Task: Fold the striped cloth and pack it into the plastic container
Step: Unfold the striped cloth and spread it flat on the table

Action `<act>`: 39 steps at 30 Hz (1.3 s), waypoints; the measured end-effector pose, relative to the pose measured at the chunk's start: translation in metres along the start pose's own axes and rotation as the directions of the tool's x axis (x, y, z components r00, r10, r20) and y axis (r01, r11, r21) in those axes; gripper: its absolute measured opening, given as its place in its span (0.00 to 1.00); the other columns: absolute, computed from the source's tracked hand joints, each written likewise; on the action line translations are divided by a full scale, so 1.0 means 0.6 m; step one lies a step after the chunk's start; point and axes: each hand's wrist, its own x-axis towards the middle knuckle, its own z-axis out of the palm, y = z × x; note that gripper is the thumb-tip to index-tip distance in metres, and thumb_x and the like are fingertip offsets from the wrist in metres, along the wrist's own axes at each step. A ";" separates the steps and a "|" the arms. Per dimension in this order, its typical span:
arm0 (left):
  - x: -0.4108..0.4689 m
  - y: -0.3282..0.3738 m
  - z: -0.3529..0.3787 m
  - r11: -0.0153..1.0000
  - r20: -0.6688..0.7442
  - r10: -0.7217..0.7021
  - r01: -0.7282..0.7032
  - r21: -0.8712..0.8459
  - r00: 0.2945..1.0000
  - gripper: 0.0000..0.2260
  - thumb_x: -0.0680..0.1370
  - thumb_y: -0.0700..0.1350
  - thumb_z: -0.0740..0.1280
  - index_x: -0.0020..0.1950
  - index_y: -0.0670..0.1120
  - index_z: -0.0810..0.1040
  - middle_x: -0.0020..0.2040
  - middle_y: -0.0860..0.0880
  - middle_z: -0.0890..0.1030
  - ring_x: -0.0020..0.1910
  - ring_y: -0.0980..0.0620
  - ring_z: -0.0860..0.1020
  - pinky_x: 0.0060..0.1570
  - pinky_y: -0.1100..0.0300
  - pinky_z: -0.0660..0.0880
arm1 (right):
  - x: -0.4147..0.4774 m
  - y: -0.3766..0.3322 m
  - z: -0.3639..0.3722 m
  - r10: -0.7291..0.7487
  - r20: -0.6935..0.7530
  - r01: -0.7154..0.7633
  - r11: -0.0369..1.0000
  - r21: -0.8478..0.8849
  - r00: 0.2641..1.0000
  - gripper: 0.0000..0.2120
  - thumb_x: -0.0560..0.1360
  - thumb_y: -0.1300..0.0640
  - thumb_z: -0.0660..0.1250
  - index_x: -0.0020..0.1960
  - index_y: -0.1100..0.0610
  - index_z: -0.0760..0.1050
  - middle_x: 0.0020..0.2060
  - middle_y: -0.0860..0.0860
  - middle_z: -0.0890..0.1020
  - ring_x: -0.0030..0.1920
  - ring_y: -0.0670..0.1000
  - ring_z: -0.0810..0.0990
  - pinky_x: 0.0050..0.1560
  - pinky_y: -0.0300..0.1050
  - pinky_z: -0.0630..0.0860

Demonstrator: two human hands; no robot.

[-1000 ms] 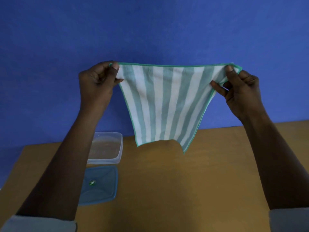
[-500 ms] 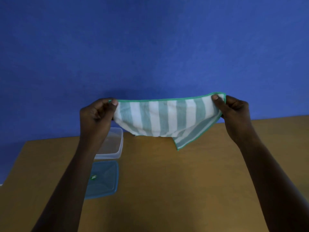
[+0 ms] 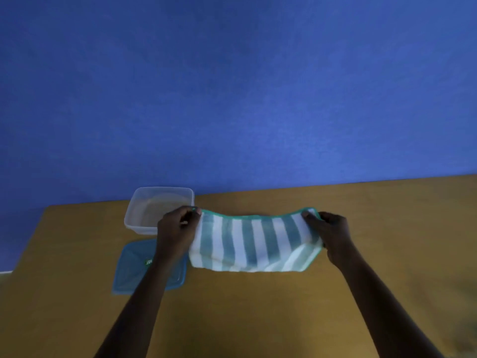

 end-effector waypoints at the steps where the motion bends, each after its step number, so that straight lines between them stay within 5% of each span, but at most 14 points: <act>1: -0.010 -0.009 0.010 0.999 0.020 -0.011 0.010 0.030 1.000 0.04 0.78 0.47 0.71 0.46 0.49 0.85 0.38 0.53 0.84 0.37 0.60 0.80 0.39 0.73 0.71 | 0.000 0.019 0.001 0.025 -0.009 -0.025 0.999 -0.046 1.000 0.13 0.71 0.56 0.77 0.36 0.65 0.81 0.33 0.56 0.78 0.37 0.53 0.74 0.38 0.51 0.70; 5: -0.050 -0.045 0.050 0.994 0.069 -0.090 0.085 0.067 0.994 0.04 0.77 0.44 0.72 0.42 0.46 0.85 0.36 0.51 0.84 0.36 0.55 0.82 0.37 0.68 0.73 | -0.002 0.080 0.010 0.080 -0.050 -0.089 0.970 -0.226 0.996 0.13 0.71 0.53 0.77 0.35 0.62 0.81 0.29 0.53 0.78 0.34 0.51 0.73 0.35 0.48 0.69; 9: -0.069 -0.074 0.074 0.987 0.083 -0.149 0.143 0.075 0.985 0.02 0.77 0.42 0.72 0.48 0.48 0.83 0.36 0.57 0.81 0.35 0.68 0.77 0.39 0.79 0.70 | -0.008 0.114 0.015 0.087 -0.100 -0.116 0.935 -0.335 0.991 0.15 0.71 0.49 0.75 0.37 0.61 0.81 0.28 0.51 0.79 0.31 0.50 0.73 0.31 0.43 0.68; 13: -0.079 -0.090 0.082 0.977 0.143 -0.215 0.211 0.045 0.966 0.09 0.76 0.42 0.71 0.55 0.50 0.79 0.39 0.58 0.81 0.38 0.65 0.79 0.45 0.59 0.77 | -0.012 0.132 0.019 0.068 -0.087 -0.093 0.939 -0.330 0.994 0.18 0.76 0.50 0.70 0.32 0.59 0.77 0.26 0.48 0.75 0.31 0.50 0.70 0.32 0.43 0.64; 20: -0.055 -0.102 0.081 0.991 0.025 0.007 -0.010 0.133 1.000 0.14 0.71 0.27 0.66 0.40 0.46 0.81 0.38 0.52 0.83 0.37 0.52 0.81 0.41 0.68 0.69 | 0.017 0.125 0.031 -0.028 -0.131 -0.012 0.956 -0.292 0.991 0.12 0.79 0.51 0.66 0.42 0.58 0.81 0.30 0.48 0.78 0.34 0.50 0.72 0.36 0.46 0.68; 24: -0.020 -0.094 0.088 0.981 -0.005 0.109 -0.107 0.162 0.994 0.11 0.73 0.28 0.67 0.47 0.41 0.84 0.45 0.45 0.85 0.43 0.46 0.84 0.48 0.60 0.77 | 0.042 0.107 0.052 -0.094 -0.213 0.025 0.952 -0.305 0.973 0.08 0.77 0.52 0.70 0.53 0.54 0.78 0.38 0.53 0.83 0.40 0.56 0.80 0.42 0.50 0.76; 29: 0.004 -0.098 0.111 0.978 0.115 0.003 -0.027 0.208 0.993 0.16 0.72 0.32 0.71 0.59 0.38 0.80 0.56 0.40 0.80 0.49 0.39 0.81 0.56 0.52 0.76 | 0.065 0.102 0.084 -0.185 -0.239 0.085 0.924 -0.374 0.953 0.07 0.76 0.59 0.70 0.48 0.56 0.72 0.41 0.53 0.82 0.42 0.57 0.77 0.47 0.49 0.73; 33: 0.009 -0.105 0.124 0.956 0.210 -0.025 -0.038 0.291 0.977 0.22 0.71 0.27 0.65 0.66 0.35 0.76 0.64 0.37 0.76 0.62 0.37 0.77 0.65 0.53 0.71 | 0.081 0.107 0.102 -0.204 -0.155 0.112 0.882 -0.457 0.967 0.07 0.73 0.67 0.66 0.42 0.57 0.79 0.38 0.50 0.83 0.42 0.55 0.81 0.44 0.43 0.71; 39: 0.033 -0.112 0.142 0.871 0.370 -0.081 -0.115 0.478 0.926 0.33 0.70 0.26 0.59 0.77 0.36 0.63 0.76 0.38 0.64 0.70 0.38 0.71 0.70 0.50 0.70 | 0.108 0.118 0.115 -0.102 -0.134 0.030 0.888 -0.458 0.986 0.11 0.74 0.63 0.66 0.50 0.54 0.85 0.37 0.53 0.84 0.37 0.54 0.77 0.46 0.49 0.77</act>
